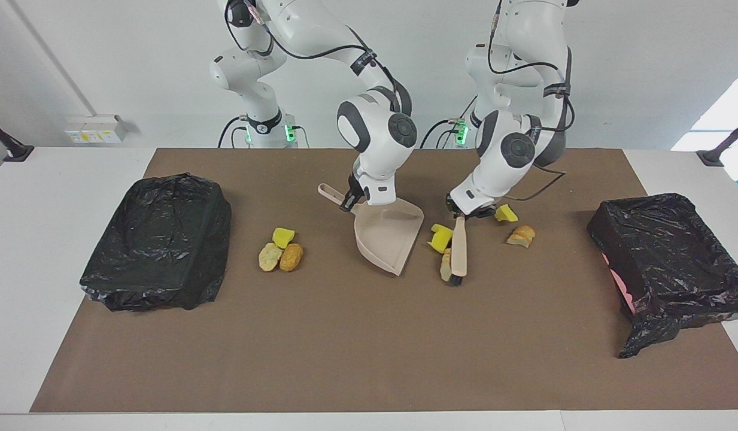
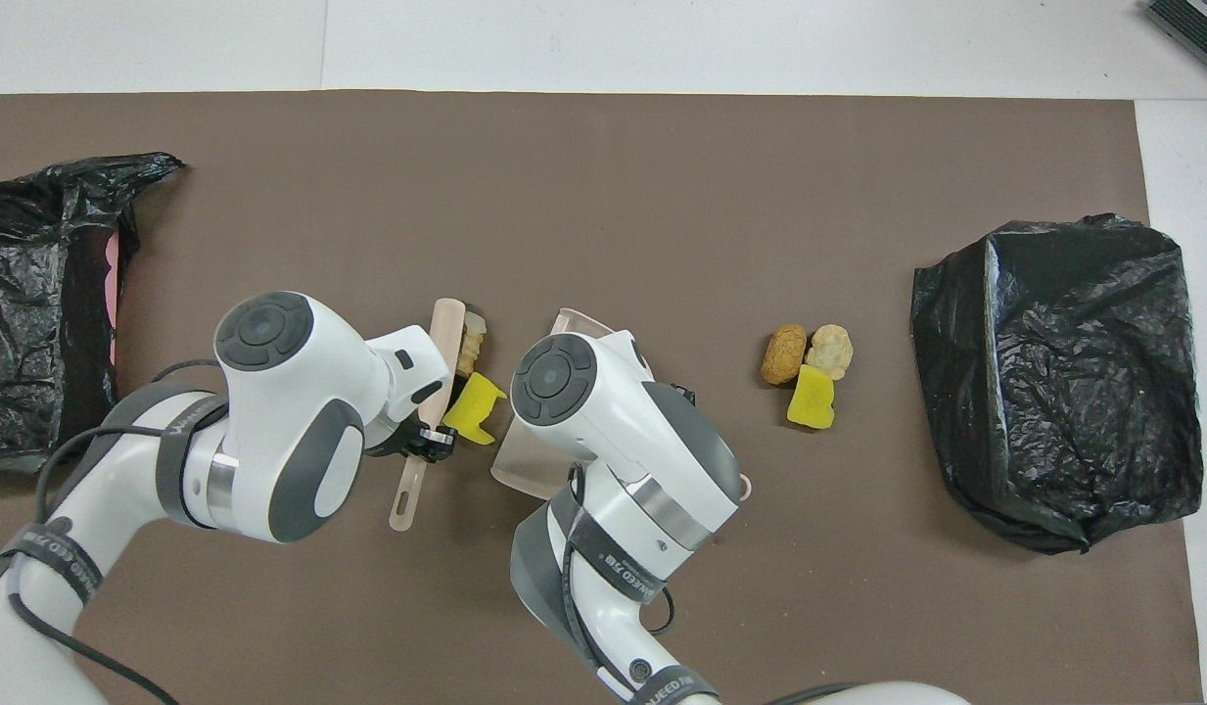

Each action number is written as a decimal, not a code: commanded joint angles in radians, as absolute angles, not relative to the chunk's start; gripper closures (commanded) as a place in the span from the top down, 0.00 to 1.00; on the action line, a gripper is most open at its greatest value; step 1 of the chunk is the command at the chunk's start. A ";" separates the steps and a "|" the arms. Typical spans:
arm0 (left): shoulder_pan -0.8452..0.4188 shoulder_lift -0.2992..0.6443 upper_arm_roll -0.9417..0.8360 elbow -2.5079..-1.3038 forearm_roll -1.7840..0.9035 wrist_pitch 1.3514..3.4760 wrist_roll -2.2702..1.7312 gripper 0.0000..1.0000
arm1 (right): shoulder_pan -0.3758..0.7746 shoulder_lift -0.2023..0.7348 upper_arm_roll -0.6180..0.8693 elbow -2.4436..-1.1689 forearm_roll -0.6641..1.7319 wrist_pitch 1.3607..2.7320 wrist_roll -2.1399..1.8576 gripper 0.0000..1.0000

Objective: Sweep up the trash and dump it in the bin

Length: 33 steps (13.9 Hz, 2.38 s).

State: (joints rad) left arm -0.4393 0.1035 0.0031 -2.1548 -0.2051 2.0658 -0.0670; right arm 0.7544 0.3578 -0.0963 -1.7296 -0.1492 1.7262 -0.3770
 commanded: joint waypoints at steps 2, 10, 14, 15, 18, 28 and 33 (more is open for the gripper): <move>-0.567 0.054 0.020 -2.210 -0.342 2.063 -0.106 0.00 | 0.744 0.331 -0.094 -1.759 -0.169 1.730 -0.364 0.00; -0.477 -0.018 0.037 -2.057 -0.469 1.818 -0.161 0.00 | 0.739 0.331 -0.094 -1.759 -0.166 1.727 -0.364 0.00; -0.426 -0.025 0.040 -2.063 -0.303 1.749 -0.492 0.00 | 0.736 0.331 -0.094 -1.759 -0.166 1.729 -0.364 0.00; -0.398 -0.032 0.040 -2.069 -0.279 1.724 -0.596 0.00 | 0.736 0.331 -0.094 -1.759 -0.164 1.729 -0.364 0.00; -0.348 -0.040 0.040 -2.079 -0.164 1.704 -0.916 0.00 | 0.733 0.333 -0.094 -1.759 -0.131 1.732 -0.376 0.00; -0.261 -0.198 0.038 -2.410 0.031 1.846 -0.683 0.00 | 0.721 0.324 -0.094 -1.790 -0.043 1.720 -0.578 0.00; -0.259 -0.077 0.040 -2.361 -0.095 1.997 -0.303 0.00 | 0.727 0.322 -0.094 -1.792 -0.043 1.724 -0.493 0.00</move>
State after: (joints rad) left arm -0.2699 -0.1230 0.0419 -2.3829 -0.0338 1.9395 -0.4592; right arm 0.7323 0.3505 -0.1000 -1.7610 -0.0578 1.7069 -0.5294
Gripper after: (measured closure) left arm 0.744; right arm 0.687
